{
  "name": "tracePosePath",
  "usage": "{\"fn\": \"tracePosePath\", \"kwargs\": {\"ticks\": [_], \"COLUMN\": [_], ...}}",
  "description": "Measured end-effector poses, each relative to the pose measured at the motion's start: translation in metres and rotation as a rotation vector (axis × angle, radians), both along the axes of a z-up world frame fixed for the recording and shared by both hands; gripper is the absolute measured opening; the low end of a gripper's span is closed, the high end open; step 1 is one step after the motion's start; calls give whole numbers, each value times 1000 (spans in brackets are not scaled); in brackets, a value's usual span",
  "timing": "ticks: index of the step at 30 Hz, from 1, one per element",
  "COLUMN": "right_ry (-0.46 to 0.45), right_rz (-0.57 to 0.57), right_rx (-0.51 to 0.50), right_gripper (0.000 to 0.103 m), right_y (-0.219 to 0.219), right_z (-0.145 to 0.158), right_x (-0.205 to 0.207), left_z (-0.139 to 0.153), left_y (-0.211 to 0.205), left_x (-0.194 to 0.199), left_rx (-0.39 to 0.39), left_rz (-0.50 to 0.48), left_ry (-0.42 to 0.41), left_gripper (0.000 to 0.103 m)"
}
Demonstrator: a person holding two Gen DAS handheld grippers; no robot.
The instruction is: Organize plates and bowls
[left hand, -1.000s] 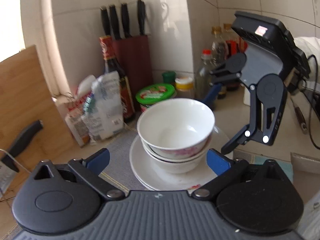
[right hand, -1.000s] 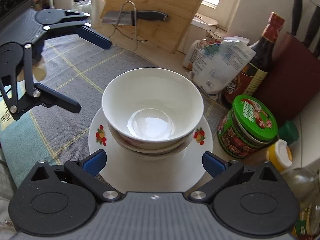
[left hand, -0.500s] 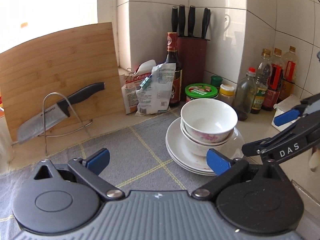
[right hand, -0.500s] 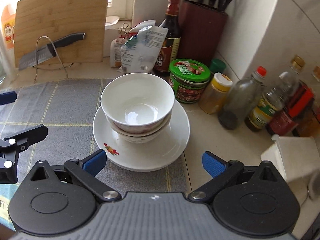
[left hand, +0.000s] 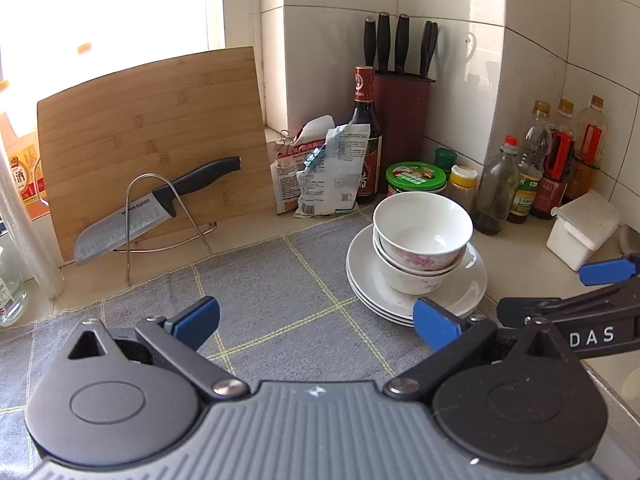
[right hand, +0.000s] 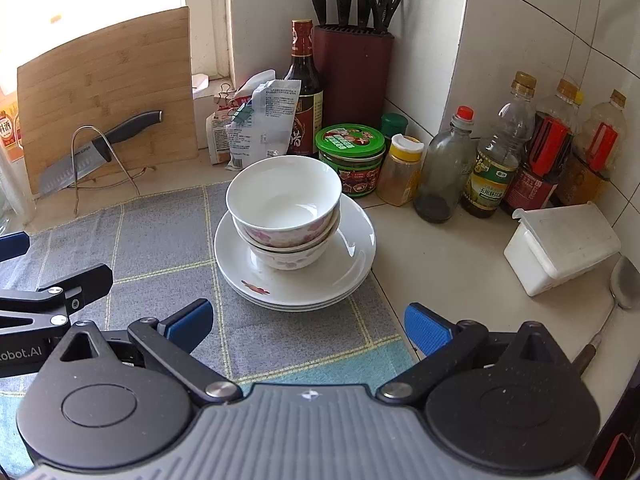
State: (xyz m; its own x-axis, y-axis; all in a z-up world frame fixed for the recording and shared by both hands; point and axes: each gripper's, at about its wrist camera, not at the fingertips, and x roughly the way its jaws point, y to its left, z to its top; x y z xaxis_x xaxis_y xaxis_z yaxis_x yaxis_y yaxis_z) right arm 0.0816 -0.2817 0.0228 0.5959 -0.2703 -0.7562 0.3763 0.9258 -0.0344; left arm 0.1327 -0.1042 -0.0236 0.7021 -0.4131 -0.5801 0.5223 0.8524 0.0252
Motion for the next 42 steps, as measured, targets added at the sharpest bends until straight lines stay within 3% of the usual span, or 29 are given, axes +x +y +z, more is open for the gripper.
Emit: {"fn": "tracePosePath", "kwargs": {"ticks": [42], "right_ry": [-39], "right_rz": [-36], "right_rx": [3], "right_gripper": [103], "right_y": [-4], "right_z": [9], "right_x": [-5], "left_z": [8], "left_y": [-3], "left_x": [0], "left_rx": [-1], "left_rz": [39], "left_ry": [13], "left_gripper": [102]}}
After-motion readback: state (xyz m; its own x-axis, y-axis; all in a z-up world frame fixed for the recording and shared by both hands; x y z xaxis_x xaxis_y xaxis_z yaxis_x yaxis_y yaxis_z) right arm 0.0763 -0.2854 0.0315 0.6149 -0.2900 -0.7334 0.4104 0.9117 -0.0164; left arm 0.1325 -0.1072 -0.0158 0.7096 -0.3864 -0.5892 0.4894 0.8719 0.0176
